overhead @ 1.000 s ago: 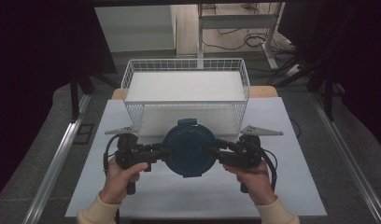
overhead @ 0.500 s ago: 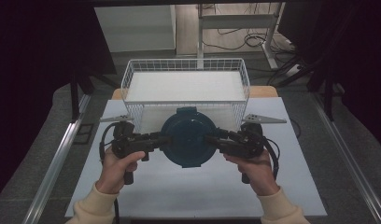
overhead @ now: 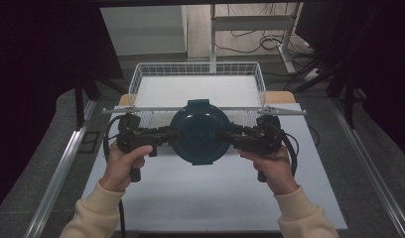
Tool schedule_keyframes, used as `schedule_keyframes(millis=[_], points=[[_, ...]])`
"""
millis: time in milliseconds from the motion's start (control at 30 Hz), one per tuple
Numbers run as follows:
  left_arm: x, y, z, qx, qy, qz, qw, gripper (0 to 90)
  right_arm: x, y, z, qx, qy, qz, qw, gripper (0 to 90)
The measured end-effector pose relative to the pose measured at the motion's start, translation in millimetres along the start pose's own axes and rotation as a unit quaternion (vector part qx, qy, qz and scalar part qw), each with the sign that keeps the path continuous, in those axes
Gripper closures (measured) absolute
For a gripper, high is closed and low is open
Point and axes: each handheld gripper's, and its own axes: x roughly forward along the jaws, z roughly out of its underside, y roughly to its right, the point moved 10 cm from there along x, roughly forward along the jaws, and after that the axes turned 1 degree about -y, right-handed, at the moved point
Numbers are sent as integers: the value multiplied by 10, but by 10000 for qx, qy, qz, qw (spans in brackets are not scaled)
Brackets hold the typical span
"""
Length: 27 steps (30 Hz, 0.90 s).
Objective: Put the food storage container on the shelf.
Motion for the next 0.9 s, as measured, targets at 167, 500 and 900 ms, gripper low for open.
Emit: schedule_keyframes(millis=[167, 500, 900], points=[[-16, 8, -107, 42, 34, -15, 10000, 448, 2, -11, -107, -14, -16, -2, 10000, 408], [34, -61, -376, 92, 106, 75, 9999, 449, 31, 74, -361, -115, 20, 52, 9999, 410], [43, -131, -677, 229, 125, 35, 9997, 450, 99, 163, -614, -138, -11, 29, 9999, 411]])
